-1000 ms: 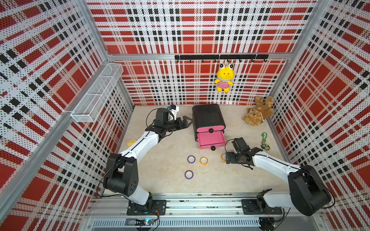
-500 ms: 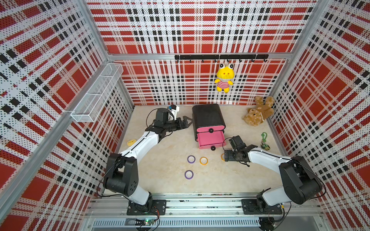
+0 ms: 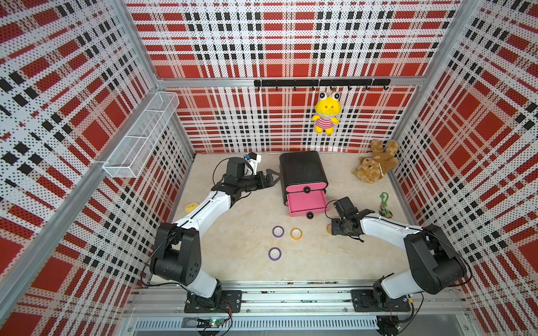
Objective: Place the transparent tape into the drawer according to color
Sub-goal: Pick up the tape from the center of the board.
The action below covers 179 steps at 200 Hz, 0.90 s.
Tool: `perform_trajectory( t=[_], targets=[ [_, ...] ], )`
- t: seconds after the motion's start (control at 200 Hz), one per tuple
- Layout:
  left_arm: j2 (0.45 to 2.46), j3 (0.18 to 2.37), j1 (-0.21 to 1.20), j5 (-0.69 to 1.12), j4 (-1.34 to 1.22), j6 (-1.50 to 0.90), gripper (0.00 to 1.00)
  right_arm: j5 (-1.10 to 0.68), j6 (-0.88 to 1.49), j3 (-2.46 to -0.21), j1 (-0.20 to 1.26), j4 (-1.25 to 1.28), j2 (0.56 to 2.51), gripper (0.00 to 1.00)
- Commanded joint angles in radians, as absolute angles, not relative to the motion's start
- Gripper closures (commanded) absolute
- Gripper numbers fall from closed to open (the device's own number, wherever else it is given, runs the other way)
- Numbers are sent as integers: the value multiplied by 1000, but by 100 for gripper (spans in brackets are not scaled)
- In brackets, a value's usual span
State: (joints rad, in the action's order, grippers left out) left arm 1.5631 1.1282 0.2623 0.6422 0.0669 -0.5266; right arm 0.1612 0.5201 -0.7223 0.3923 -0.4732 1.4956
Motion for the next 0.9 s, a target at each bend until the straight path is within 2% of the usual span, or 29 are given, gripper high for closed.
perform_trajectory(
  t=[0.0,0.231,0.331,0.476,0.767,0.892],
  targets=[
    [1540,1115,256,655,45,-516,1,125,526,-694,352,-582,1513,40],
    [1542,1109,256,667,45,-511,1,59,486,-804,325,-687,1608,48],
    [1546,1108,256,669,45,-509,1,49,467,-853,325,-728,1657,56],
    [1544,1105,222,680,46,-506,1,49,455,-887,324,-761,1713,73],
    [1541,1106,209,698,45,-508,1,51,463,-868,325,-755,1727,100],
    [1541,1104,210,691,46,-509,1,35,476,-865,323,-755,1701,100]
  ],
)
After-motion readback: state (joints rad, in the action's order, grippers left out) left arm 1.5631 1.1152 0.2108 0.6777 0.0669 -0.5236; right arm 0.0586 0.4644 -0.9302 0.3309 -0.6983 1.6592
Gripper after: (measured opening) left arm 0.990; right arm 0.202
